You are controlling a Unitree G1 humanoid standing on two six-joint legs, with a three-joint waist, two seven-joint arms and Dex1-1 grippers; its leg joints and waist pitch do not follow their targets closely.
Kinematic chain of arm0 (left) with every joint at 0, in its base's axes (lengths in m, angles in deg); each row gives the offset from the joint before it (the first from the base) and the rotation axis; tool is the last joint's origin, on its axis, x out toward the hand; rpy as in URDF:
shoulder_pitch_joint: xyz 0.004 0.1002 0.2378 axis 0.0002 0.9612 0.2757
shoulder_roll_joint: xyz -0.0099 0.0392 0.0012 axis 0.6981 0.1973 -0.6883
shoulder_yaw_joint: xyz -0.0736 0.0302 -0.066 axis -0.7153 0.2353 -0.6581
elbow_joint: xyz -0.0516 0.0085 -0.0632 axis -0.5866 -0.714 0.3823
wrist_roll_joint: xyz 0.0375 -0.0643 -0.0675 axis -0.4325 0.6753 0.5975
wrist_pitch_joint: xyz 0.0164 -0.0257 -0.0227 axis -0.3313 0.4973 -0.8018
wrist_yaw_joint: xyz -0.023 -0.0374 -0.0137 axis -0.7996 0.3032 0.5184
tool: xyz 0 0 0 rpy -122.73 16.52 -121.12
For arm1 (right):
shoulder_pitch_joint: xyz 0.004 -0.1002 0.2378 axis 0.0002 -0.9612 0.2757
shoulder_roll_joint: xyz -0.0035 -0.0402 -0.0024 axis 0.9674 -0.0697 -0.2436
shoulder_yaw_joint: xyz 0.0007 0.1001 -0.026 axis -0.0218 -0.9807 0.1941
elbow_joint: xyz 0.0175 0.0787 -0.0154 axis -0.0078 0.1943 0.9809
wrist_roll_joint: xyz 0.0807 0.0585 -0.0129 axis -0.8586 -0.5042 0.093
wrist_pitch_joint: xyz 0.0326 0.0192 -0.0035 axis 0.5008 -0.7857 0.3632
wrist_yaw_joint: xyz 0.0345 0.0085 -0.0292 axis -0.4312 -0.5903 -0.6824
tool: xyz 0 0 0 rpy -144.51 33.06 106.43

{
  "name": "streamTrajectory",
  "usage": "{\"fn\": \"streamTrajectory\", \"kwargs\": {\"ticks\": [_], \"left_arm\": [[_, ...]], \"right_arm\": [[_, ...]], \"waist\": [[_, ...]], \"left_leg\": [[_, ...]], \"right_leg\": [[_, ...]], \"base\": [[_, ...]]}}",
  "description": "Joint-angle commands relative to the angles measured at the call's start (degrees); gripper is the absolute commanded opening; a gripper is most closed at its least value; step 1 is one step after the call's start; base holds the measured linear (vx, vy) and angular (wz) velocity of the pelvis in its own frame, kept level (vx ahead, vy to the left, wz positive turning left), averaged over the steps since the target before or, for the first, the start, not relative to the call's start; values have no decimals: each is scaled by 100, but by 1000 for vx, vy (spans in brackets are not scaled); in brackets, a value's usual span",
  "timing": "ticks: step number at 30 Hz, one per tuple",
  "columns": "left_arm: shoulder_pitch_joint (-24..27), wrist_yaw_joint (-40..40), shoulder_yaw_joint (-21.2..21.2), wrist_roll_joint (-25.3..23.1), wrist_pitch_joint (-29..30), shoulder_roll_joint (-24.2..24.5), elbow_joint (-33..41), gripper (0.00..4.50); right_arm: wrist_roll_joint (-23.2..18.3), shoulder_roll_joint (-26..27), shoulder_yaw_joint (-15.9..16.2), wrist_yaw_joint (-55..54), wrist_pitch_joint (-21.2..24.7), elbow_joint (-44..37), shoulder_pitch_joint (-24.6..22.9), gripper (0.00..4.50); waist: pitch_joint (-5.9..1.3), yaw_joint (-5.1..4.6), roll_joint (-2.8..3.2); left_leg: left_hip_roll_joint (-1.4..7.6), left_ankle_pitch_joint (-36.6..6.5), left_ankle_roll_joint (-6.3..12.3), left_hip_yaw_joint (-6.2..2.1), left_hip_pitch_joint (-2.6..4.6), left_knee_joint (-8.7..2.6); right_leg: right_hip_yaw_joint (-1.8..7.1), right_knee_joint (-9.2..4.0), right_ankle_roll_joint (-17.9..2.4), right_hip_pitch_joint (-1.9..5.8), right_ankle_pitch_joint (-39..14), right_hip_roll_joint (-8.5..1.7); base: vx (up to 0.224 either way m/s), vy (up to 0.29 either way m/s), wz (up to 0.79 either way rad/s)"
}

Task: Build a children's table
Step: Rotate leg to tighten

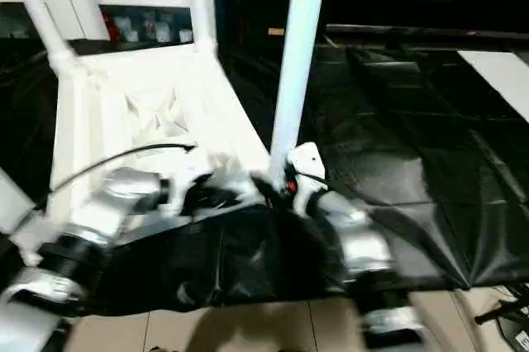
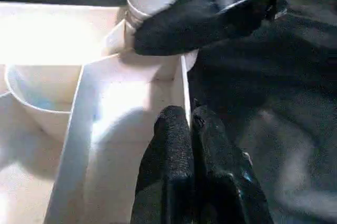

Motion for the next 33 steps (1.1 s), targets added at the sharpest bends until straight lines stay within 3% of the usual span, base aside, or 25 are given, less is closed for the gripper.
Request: {"fn": "streamTrajectory", "kwargs": {"ticks": [1, 4, 10, 15, 21, 27, 30, 33], "left_arm": [[11, 591, 244, 119, -63, -14, 8, 0], [-74, 984, 352, 86, -284, 160, -127, 0], [-182, 1510, 495, 93, -490, 357, -335, 0], [-217, 1628, 512, 51, -536, 384, -392, 0], [-268, 1699, 504, 49, -616, 401, -513, 0], [-192, 1564, 400, 79, -510, 395, -498, 0], [-105, 1151, 225, 121, -282, 315, -406, 0], [50, 567, 87, 82, -40, 196, -233, 0]], "right_arm": [[-101, -119, 245, 720, 31, -141, 28, 373], [-191, -423, 514, 1613, 158, -270, 29, 373], [-238, -774, 977, 2788, 149, -318, 71, 373], [-252, -778, 1044, 2996, 209, -313, 112, 335], [-305, -749, 1066, 3114, 306, -328, 147, 294], [-358, -617, 820, 2649, 486, -398, 55, 265], [-259, -415, 530, 1789, 448, -325, -15, 262], [-20, -119, 197, 519, 318, -164, -103, 261]], "waist": [[-343, 20, 16], [-321, 81, 26], [-289, 226, 24], [-283, 263, 11], [-302, 272, 7], [-294, 268, 34], [-273, 259, 17], [-256, 192, 13]], "left_leg": [[88, -945, 500, -5, 76, -282], [104, -1002, 547, -7, 92, -290], [153, -1551, 240, 7, 123, -327], [145, -1666, 97, -6, 127, -344], [134, -1472, 129, -7, 107, -325], [132, -1551, 107, -11, 107, -333], [132, -1761, 30, -17, 120, -350], [115, -2097, -165, -74, 122, -390]], "right_leg": [[106, -215, -1523, 265, 47, -169], [85, -225, -1583, 275, -135, -161], [91, -265, -1464, 232, -991, -200], [104, -288, -1341, 215, -1308, -216], [101, -258, -1354, 222, -1100, -211], [96, -261, -1380, 223, -1135, -208], [105, -301, -1284, 196, -1522, -221], [106, -378, -1010, 167, -2332, -254]], "base": [[0, 0, 0], [0, 0, 0], [0, 0, 0], [0, 0, 0], [0, 0, 0], [0, 0, 0], [0, 0, 0], [0, 0, 0]]}}
